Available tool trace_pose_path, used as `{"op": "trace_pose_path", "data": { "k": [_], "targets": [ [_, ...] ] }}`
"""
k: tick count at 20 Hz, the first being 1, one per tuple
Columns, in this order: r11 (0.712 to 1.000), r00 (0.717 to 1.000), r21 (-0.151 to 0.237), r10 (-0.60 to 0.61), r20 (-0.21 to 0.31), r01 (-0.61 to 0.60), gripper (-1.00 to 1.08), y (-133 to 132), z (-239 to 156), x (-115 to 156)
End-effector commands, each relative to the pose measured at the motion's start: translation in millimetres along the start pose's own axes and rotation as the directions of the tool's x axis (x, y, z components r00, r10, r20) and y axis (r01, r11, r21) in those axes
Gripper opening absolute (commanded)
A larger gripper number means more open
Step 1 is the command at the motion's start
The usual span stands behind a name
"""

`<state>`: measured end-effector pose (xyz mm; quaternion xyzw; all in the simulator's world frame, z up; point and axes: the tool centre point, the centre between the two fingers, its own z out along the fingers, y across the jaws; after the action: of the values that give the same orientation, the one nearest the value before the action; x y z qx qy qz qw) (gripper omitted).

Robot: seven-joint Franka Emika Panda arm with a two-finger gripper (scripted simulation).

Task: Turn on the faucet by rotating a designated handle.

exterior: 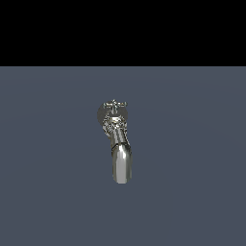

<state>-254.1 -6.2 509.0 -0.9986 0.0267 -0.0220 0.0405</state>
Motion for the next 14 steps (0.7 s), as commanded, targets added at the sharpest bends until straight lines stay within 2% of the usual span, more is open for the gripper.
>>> {"op": "trace_pose_path", "data": {
  "k": [1, 2, 3, 4, 5, 6, 7, 8, 9, 10, 11, 12, 13, 14],
  "targets": [
    [1.000, 0.999, -0.013, 0.014, 0.047, -0.013, -0.28, 0, 21, -1],
    [0.999, 0.995, -0.033, -0.010, 0.103, 0.013, -0.19, -6, 50, 4],
    [0.999, 0.995, -0.042, 0.032, 0.098, -0.027, -0.02, 13, 54, 12],
    [0.997, 0.993, 0.028, 0.070, 0.096, -0.073, 0.02, 11, 55, 19],
    [0.999, 0.985, -0.016, 0.053, 0.161, -0.051, 0.05, 12, 93, 20],
    [0.996, 0.979, -0.060, 0.070, 0.193, -0.059, 0.09, 24, 116, 19],
    [0.996, 0.980, -0.078, 0.062, 0.188, -0.048, 0.17, 18, 126, 28],
    [0.994, 0.967, -0.058, 0.108, 0.230, -0.098, 0.16, 13, 155, 27],
    [0.989, 0.961, -0.067, 0.141, 0.237, -0.128, 0.02, 8, 167, 30],
    [0.982, 0.946, -0.062, 0.190, 0.263, -0.180, -0.08, 22, 190, 30],
    [0.980, 0.943, -0.052, 0.199, 0.265, -0.192, -0.07, 11, 202, 37],
    [0.978, 0.945, -0.044, 0.207, 0.254, -0.202, -0.23, -2, 209, 49],
    [0.966, 0.931, -0.083, 0.259, 0.257, -0.245, -0.22, 16, 222, 52],
    [0.948, 0.920, -0.062, 0.319, 0.228, -0.313, -0.21, 22, 220, 73]
  ]
}}
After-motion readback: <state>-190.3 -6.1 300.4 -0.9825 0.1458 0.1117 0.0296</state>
